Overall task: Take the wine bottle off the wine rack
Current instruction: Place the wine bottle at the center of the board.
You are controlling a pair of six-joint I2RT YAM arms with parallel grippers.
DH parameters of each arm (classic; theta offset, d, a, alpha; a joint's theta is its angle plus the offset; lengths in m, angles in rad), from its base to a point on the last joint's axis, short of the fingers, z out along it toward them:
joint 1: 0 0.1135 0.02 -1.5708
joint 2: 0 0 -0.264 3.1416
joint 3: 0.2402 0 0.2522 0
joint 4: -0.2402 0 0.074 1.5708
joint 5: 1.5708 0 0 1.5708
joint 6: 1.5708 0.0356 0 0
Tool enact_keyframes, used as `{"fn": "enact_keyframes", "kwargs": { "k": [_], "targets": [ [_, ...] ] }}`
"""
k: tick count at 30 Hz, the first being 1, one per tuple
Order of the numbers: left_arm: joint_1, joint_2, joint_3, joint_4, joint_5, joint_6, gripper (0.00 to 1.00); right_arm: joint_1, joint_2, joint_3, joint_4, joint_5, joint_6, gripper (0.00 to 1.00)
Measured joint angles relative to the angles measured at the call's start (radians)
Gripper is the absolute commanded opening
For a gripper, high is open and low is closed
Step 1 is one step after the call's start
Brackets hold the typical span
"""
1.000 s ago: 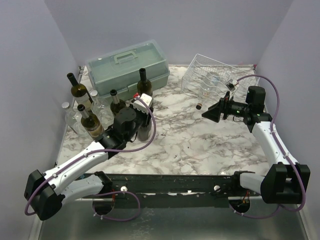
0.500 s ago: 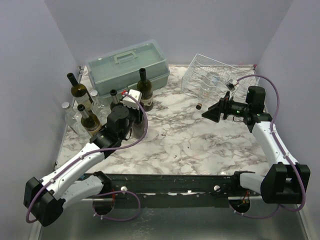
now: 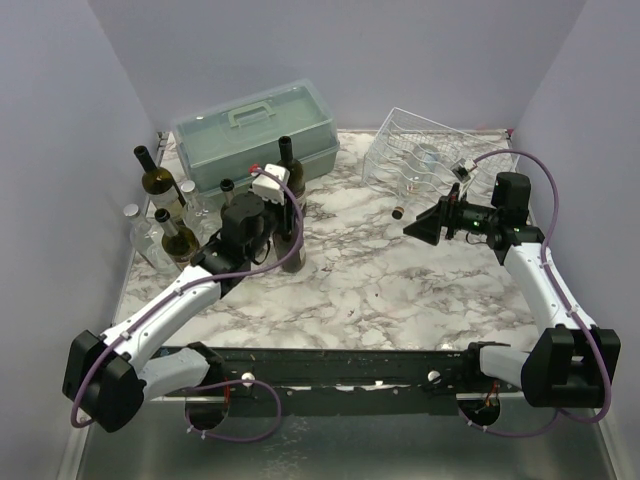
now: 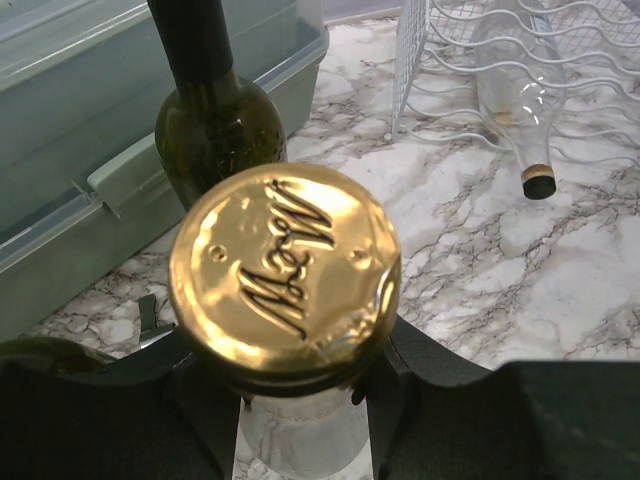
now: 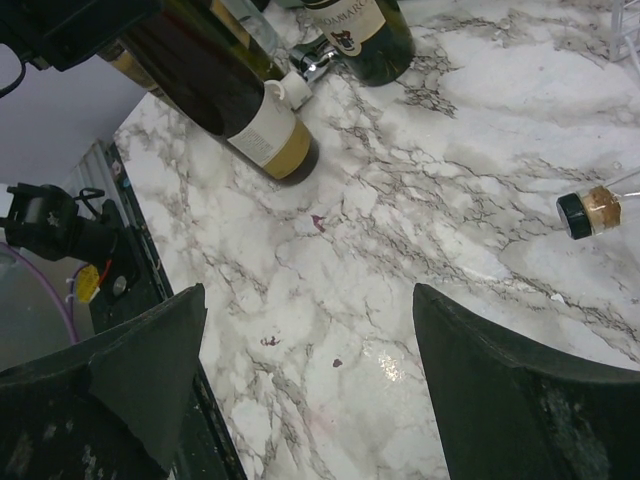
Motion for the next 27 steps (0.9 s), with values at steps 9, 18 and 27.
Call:
{"fn": "enact_keyframes", "kwargs": {
  "k": [9, 18, 27],
  "targets": [
    [0.056, 0.054, 0.013, 0.063, 0.051, -0.006, 0.22, 0.0, 0.0, 0.0, -0.003, 0.0, 0.0, 0.88],
    [0.063, 0.054, 0.011, 0.126, 0.081, -0.02, 0.73, 0.0, 0.0, 0.0, -0.003, 0.0, -0.003, 0.88],
    [0.063, -0.033, 0.011, 0.254, 0.127, -0.034, 0.98, 0.0, 0.003, 0.0, -0.004, 0.001, -0.028, 0.88]
  ]
}}
